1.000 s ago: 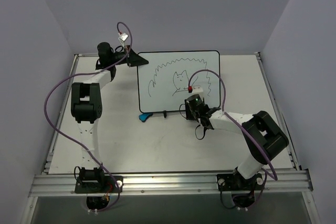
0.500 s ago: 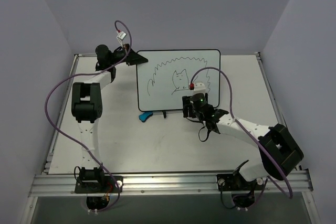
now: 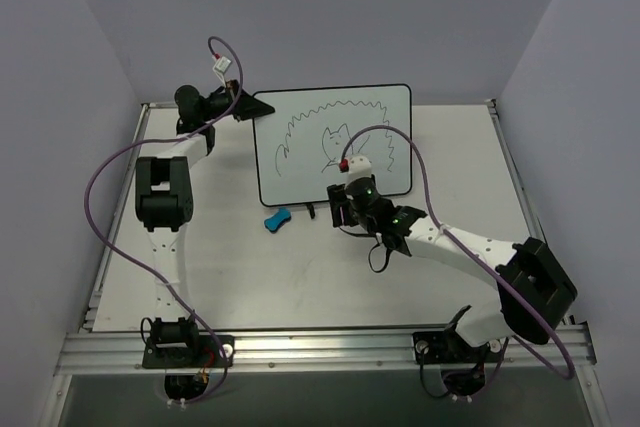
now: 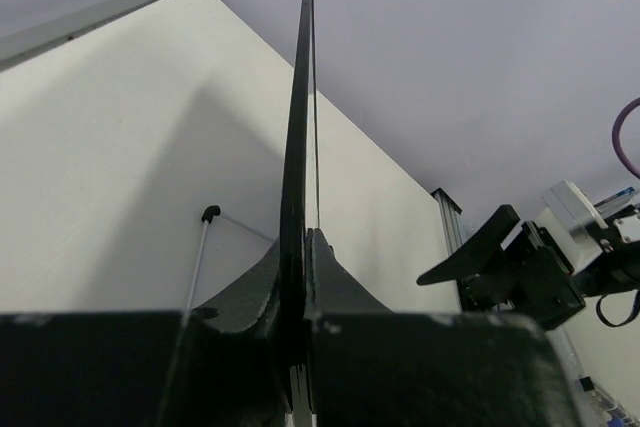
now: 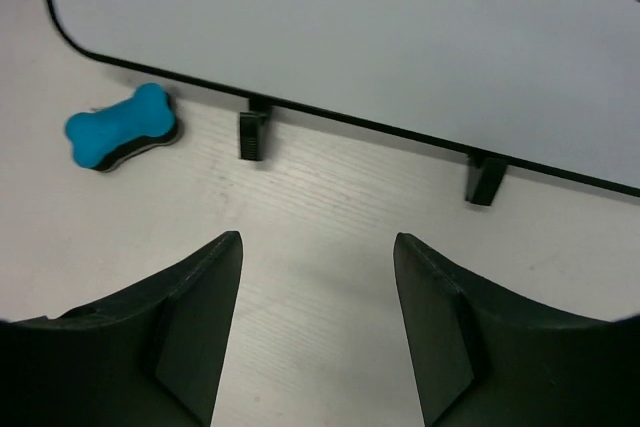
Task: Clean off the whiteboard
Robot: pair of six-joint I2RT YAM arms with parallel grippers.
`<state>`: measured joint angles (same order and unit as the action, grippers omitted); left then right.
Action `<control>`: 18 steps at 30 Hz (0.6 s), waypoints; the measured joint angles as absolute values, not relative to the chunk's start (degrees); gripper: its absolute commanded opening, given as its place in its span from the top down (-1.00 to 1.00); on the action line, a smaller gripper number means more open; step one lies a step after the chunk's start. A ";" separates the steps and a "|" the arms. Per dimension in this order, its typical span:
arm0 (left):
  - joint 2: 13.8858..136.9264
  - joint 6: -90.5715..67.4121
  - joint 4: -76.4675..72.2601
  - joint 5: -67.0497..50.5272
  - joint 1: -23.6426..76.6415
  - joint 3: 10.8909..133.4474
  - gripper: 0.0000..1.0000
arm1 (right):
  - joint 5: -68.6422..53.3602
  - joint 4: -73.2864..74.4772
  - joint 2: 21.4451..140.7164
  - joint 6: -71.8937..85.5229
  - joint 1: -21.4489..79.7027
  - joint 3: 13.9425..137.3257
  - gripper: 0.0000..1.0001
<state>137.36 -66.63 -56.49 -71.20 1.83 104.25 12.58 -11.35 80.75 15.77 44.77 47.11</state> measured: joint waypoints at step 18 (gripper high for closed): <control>140.94 -71.92 -66.35 -71.57 1.13 108.16 0.95 | 20.78 -9.69 108.77 35.18 60.10 72.16 -0.27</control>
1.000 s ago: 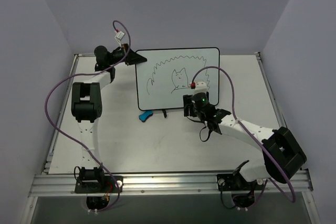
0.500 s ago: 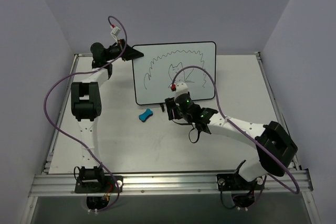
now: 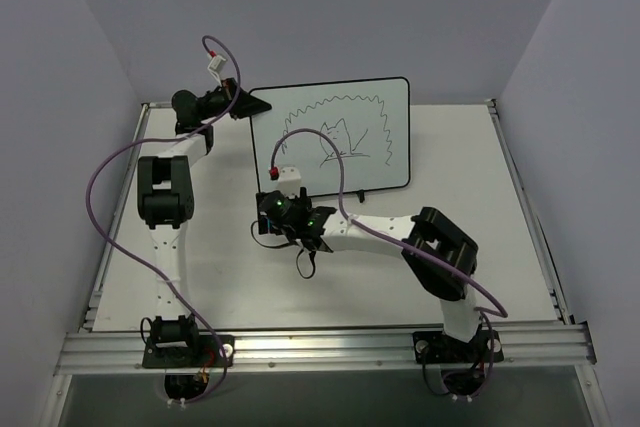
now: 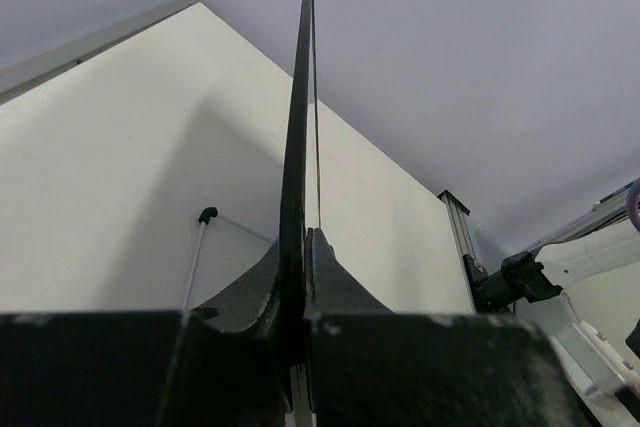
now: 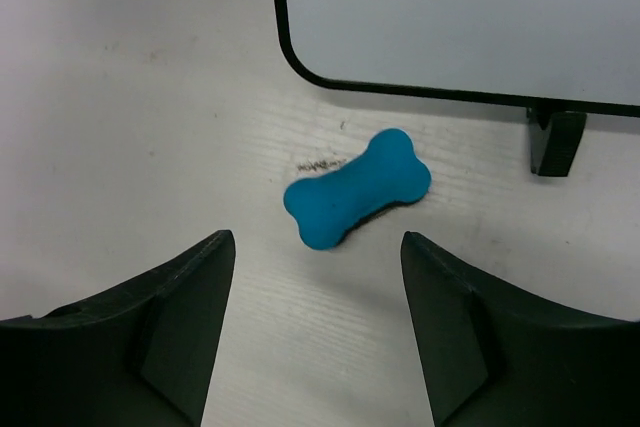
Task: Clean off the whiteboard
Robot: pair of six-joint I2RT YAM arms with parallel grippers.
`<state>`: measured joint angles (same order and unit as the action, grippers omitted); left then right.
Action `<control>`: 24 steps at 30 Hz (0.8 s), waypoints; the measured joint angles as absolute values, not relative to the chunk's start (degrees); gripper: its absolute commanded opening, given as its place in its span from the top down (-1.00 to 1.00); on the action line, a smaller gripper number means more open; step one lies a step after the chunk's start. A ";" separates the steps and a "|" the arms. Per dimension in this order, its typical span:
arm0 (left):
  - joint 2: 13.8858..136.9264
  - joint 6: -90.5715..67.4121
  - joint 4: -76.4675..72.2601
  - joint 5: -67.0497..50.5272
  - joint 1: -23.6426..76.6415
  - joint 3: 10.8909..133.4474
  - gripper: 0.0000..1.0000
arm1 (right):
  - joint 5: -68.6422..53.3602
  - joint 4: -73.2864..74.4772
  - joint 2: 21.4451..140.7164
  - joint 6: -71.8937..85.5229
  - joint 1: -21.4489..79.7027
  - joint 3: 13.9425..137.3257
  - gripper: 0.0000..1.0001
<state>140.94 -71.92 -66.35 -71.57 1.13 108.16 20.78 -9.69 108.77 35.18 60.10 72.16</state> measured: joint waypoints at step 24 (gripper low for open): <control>141.16 -73.30 -68.93 -69.47 0.73 104.88 0.95 | 36.36 5.39 123.90 54.24 62.48 88.44 -0.32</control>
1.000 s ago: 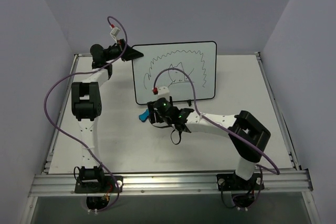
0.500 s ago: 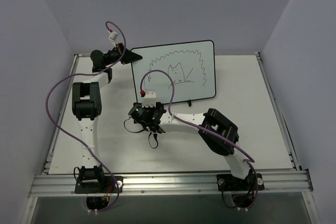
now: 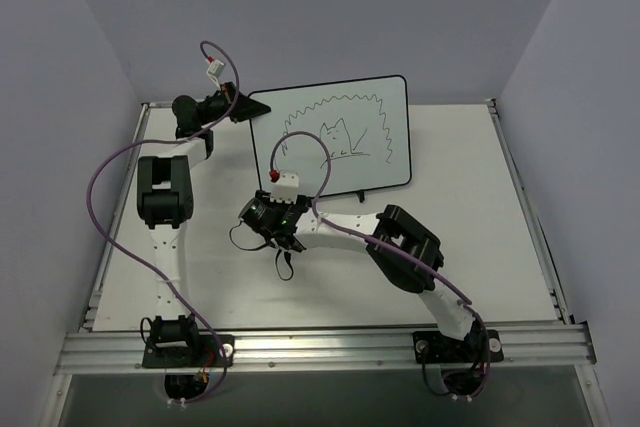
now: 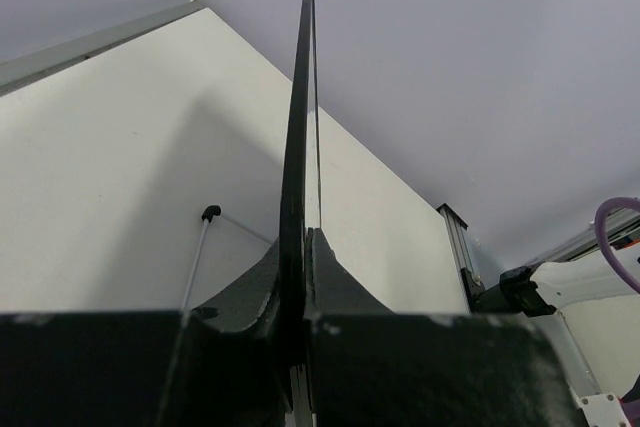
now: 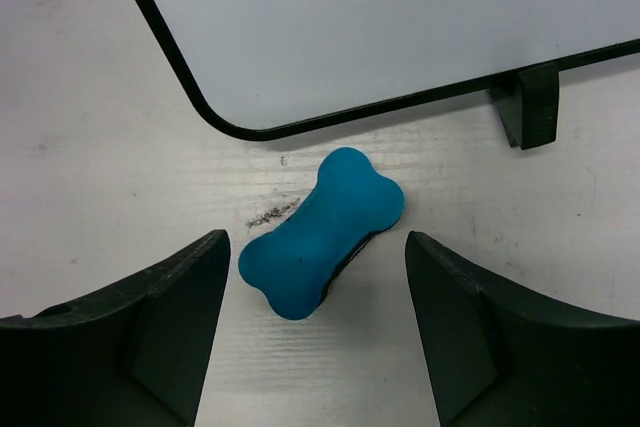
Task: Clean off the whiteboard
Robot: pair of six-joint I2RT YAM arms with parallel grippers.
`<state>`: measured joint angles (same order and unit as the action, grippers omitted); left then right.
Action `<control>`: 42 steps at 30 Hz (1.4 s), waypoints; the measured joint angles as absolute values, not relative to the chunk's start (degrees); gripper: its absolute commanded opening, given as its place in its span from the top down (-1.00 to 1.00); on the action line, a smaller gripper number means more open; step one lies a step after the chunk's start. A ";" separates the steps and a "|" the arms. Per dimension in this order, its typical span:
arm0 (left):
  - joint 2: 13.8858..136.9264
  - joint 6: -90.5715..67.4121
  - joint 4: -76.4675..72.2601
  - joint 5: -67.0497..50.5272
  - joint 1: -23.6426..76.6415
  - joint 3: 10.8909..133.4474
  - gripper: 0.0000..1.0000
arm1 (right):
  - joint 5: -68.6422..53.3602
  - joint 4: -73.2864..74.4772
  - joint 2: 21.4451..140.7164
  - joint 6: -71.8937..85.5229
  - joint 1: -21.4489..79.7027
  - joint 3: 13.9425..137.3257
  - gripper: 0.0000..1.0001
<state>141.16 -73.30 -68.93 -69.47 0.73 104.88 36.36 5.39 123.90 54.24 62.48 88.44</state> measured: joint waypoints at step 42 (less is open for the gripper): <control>141.18 -73.76 -69.67 -69.56 0.75 104.88 0.95 | 41.41 3.75 117.03 54.57 63.05 76.25 -0.05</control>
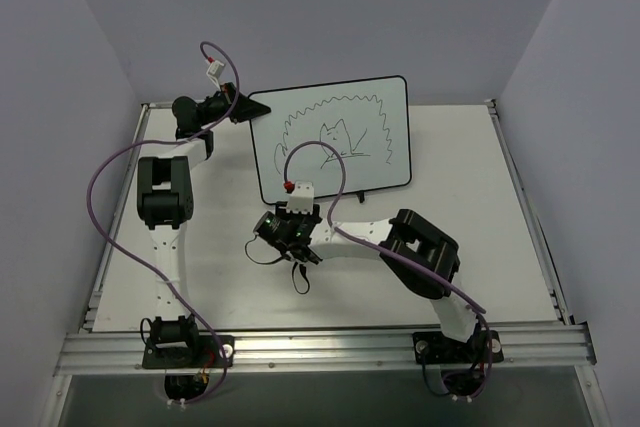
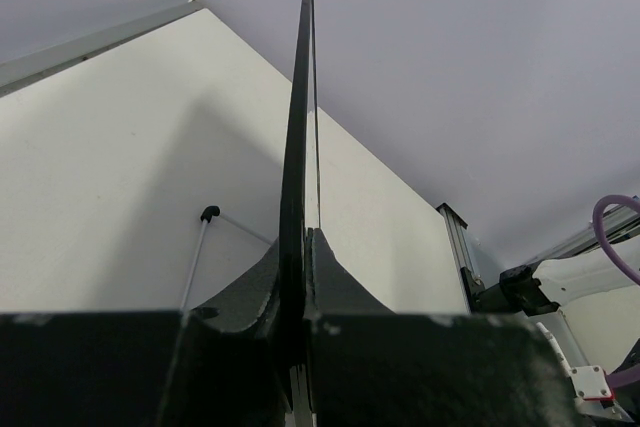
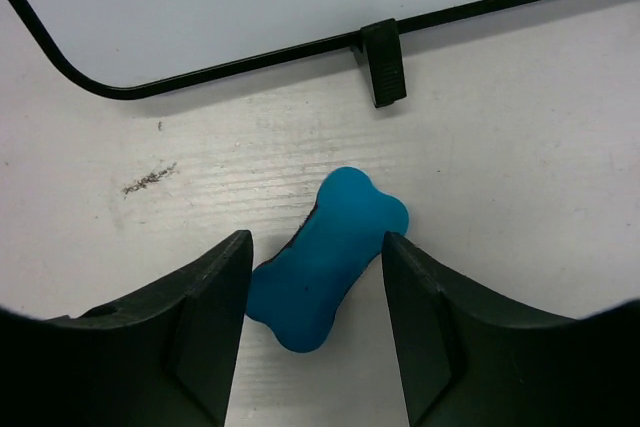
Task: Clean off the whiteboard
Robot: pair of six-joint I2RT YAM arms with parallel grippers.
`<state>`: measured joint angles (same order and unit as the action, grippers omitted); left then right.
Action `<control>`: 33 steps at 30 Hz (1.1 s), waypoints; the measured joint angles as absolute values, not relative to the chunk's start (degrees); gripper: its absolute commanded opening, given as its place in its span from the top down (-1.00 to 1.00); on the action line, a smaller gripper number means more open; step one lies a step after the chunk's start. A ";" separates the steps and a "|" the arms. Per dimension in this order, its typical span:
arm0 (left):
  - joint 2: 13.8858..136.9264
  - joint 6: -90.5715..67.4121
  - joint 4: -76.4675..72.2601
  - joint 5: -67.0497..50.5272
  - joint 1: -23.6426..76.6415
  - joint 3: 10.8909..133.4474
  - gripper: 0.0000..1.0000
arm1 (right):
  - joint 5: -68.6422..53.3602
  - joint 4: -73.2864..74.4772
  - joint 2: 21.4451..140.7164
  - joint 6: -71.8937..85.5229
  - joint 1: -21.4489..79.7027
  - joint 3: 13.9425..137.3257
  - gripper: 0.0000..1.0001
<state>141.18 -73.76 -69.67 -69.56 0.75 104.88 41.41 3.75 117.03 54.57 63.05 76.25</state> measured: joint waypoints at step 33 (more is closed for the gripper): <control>141.18 -73.76 -69.91 -69.65 1.02 104.88 0.95 | 38.17 24.32 119.87 71.02 60.42 91.46 0.22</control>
